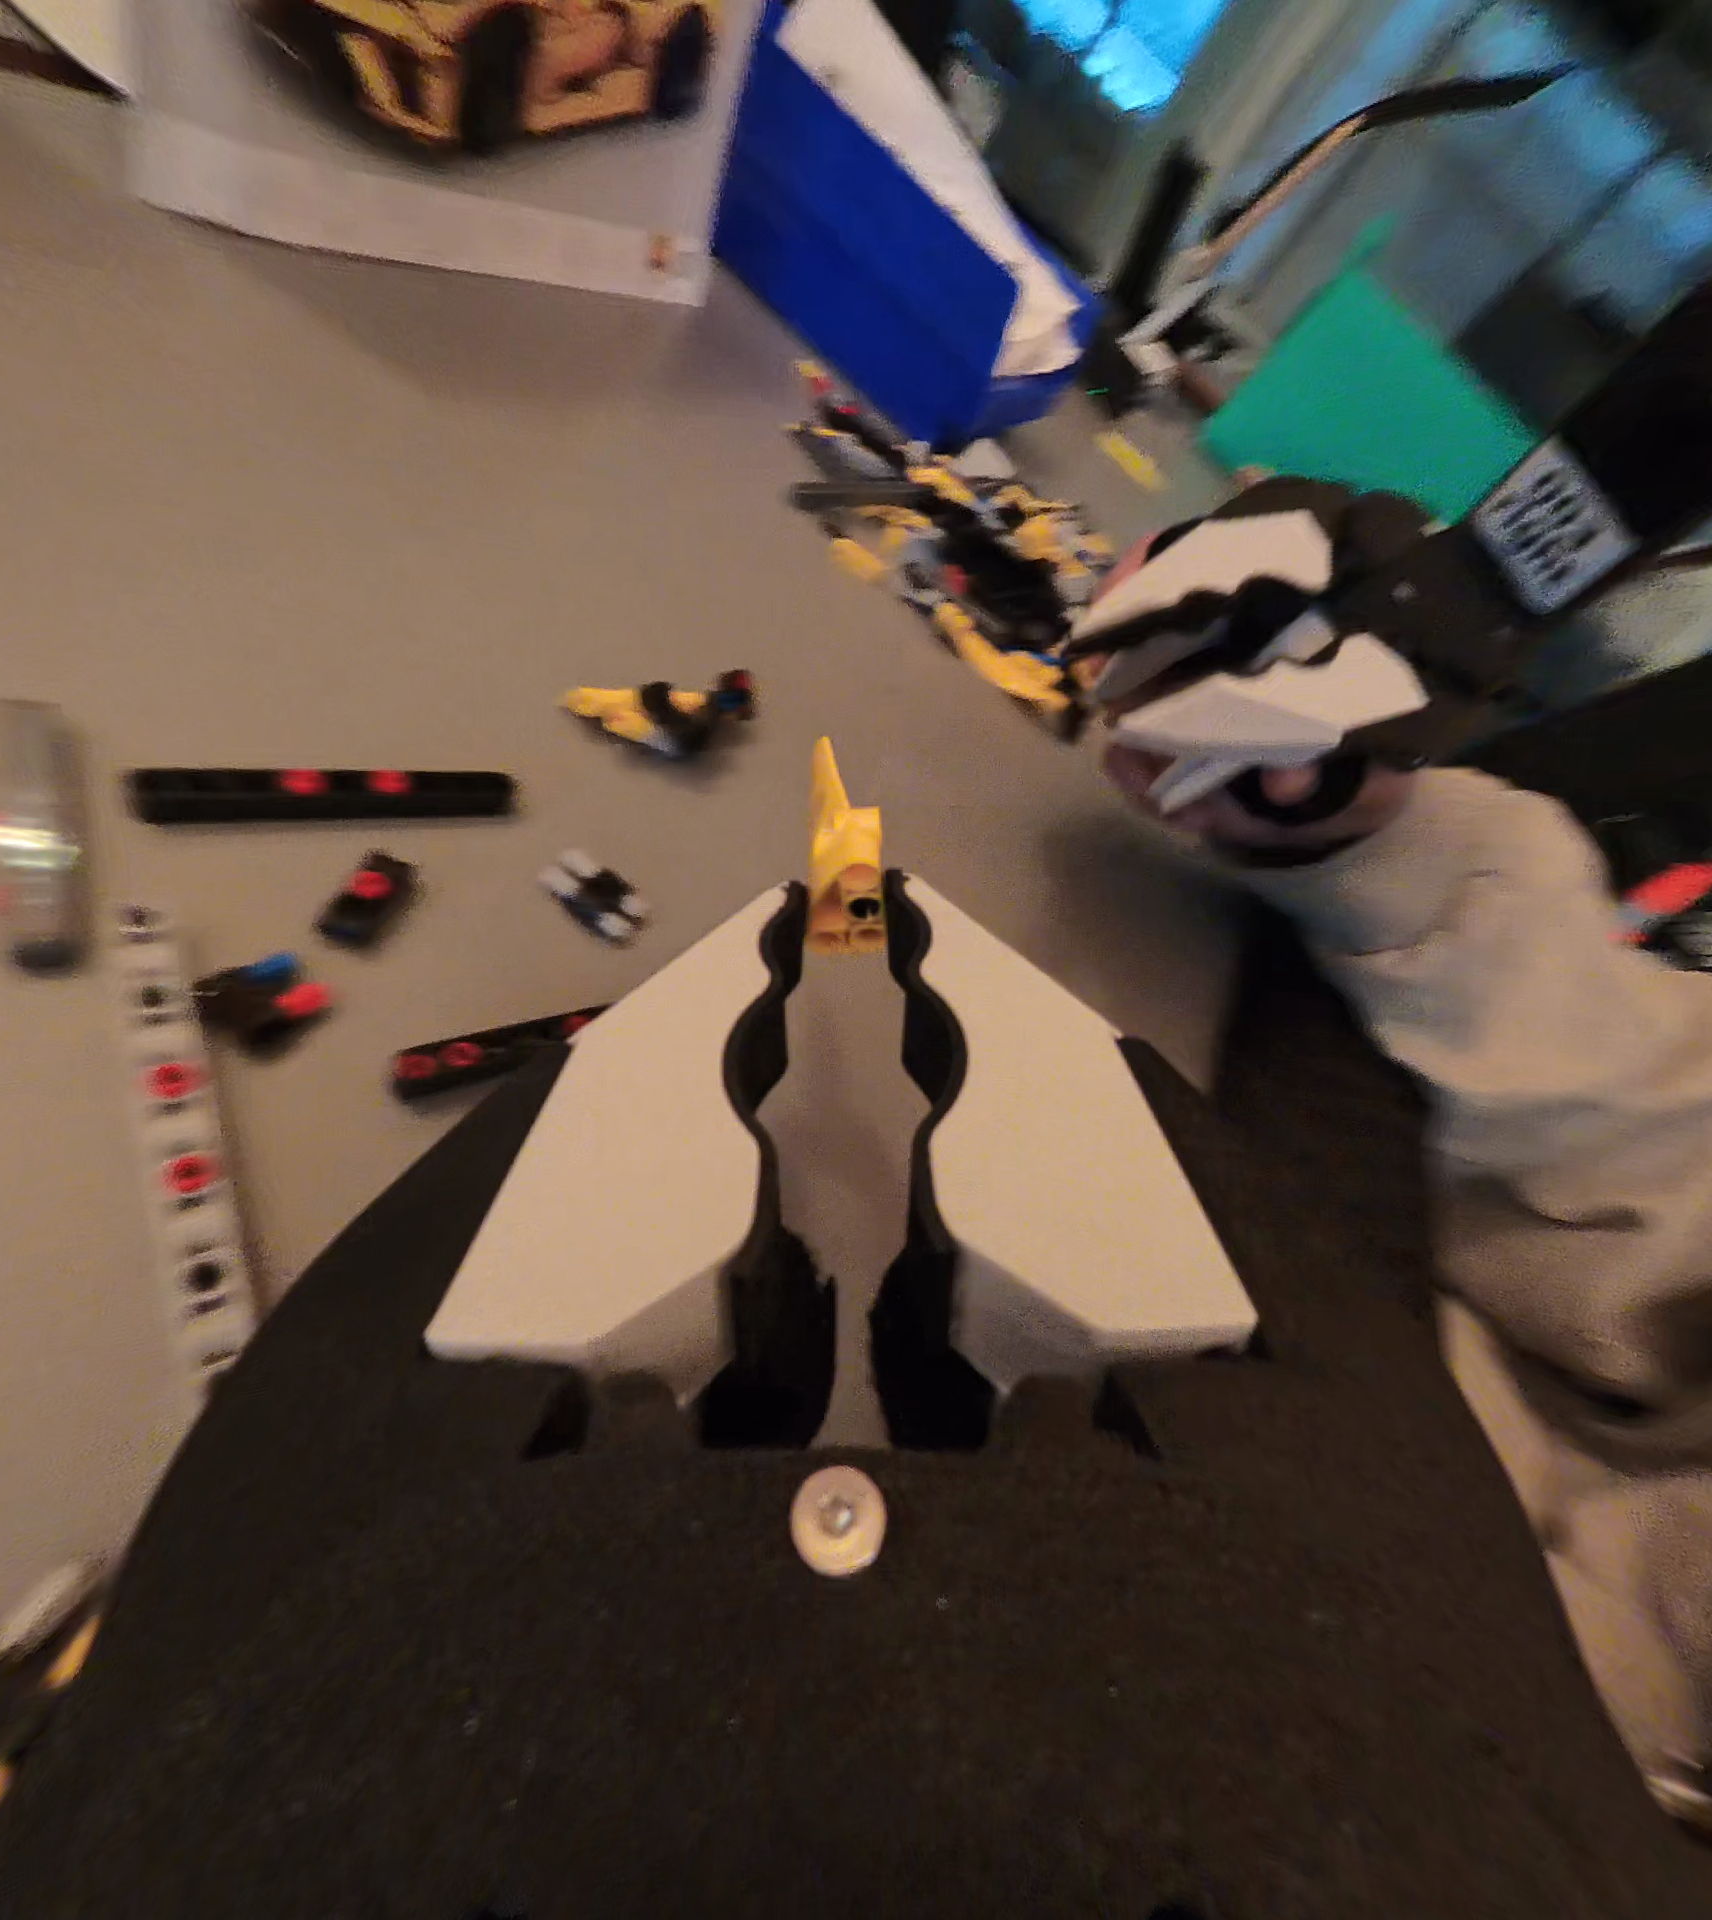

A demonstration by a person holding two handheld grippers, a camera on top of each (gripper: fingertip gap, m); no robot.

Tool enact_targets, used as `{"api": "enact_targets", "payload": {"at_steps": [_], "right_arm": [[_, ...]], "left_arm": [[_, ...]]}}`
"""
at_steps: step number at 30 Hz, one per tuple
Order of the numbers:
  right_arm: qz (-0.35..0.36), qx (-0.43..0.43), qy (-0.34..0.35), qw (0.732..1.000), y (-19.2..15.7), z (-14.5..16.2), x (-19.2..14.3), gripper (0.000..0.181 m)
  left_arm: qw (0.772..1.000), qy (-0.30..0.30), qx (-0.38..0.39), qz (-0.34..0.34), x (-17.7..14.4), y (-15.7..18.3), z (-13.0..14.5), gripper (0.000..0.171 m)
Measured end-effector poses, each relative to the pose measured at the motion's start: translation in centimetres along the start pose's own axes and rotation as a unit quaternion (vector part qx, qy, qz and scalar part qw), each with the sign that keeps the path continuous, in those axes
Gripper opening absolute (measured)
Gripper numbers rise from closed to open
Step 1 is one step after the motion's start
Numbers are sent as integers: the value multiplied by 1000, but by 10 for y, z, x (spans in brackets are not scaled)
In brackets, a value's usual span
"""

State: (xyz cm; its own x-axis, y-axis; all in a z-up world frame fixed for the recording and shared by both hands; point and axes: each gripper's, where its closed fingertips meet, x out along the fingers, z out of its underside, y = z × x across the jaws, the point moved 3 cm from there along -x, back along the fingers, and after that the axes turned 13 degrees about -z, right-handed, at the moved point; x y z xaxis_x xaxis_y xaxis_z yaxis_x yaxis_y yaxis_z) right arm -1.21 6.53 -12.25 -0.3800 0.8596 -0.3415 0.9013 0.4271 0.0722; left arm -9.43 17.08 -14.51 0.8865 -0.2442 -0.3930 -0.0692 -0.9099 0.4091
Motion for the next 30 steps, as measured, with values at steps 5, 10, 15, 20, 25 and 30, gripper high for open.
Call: {"api": "enact_targets", "payload": {"at_steps": [5, 10, 15, 20, 25, 30], "right_arm": [[47, 46, -84, 994, 26, 38, 4, 26], [43, 24, -142, 989, 20, 54, 24, 26], [60, -14, -211, 975, 44, 50, 37, 28], [-40, 48, -234, 970, 64, 55, 58, 35], [-77, 76, -219, 970, 66, 63, 64, 18], [-123, 130, -138, 974, 55, 43, 58, 17]], "left_arm": [[992, 31, 98, -74, -1, 0, -5, 15], [992, 0, 116, -48, 5, 10, 6, 15], [984, -105, 139, 31, 16, 33, 42, 15], [983, -120, 134, 25, 19, 32, 47, 15], [983, -125, 136, 21, 19, 31, 49, 15], [965, -75, 243, -58, 19, 22, 39, 15]]}}
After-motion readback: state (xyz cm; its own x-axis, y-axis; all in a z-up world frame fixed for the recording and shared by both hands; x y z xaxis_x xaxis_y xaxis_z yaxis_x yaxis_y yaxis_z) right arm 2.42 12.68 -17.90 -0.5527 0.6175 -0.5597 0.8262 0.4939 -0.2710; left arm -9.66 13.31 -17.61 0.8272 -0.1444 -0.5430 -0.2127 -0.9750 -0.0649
